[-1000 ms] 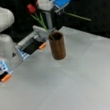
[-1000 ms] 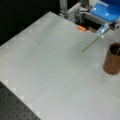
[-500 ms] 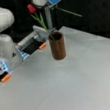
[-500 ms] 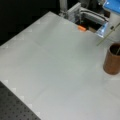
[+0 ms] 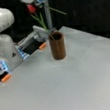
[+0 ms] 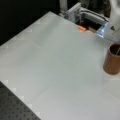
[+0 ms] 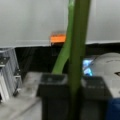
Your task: Flower insertion into a vase
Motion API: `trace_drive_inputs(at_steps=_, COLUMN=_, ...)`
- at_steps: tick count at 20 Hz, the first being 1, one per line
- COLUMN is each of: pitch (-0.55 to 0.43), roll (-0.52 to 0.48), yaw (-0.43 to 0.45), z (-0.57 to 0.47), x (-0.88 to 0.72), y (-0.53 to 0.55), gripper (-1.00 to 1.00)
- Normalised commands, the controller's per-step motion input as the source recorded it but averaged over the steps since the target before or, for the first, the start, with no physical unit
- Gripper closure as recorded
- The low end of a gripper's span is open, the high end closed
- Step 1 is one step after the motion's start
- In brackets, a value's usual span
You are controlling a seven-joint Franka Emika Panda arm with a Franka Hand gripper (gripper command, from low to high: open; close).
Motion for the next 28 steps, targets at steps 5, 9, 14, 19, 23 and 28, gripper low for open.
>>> trace_drive_inputs(at_steps=5, pitch=-0.105, roll=0.102, yaw=-0.031, z=-0.16, x=-0.44, y=-0.04, gripper=1.00)
trace_drive_inputs(at_steps=9, pitch=0.094, roll=0.106, yaw=0.020, z=-0.03, x=-0.15, y=-0.01, gripper=1.00)
trace_drive_inputs(at_steps=14, pitch=0.350, roll=0.132, yaw=0.050, z=0.06, x=0.06, y=0.03, gripper=1.00)
trace_drive_inputs(at_steps=19, pitch=0.538, roll=0.178, yaw=0.069, z=0.19, x=0.28, y=0.06, gripper=1.00)
trace_drive_inputs(at_steps=23, pitch=0.579, roll=0.166, yaw=0.102, z=0.20, x=0.38, y=0.08, gripper=1.00)
trace_drive_inputs(at_steps=28, pitch=0.670, roll=0.109, yaw=0.106, z=0.20, x=0.40, y=0.11, gripper=1.00)
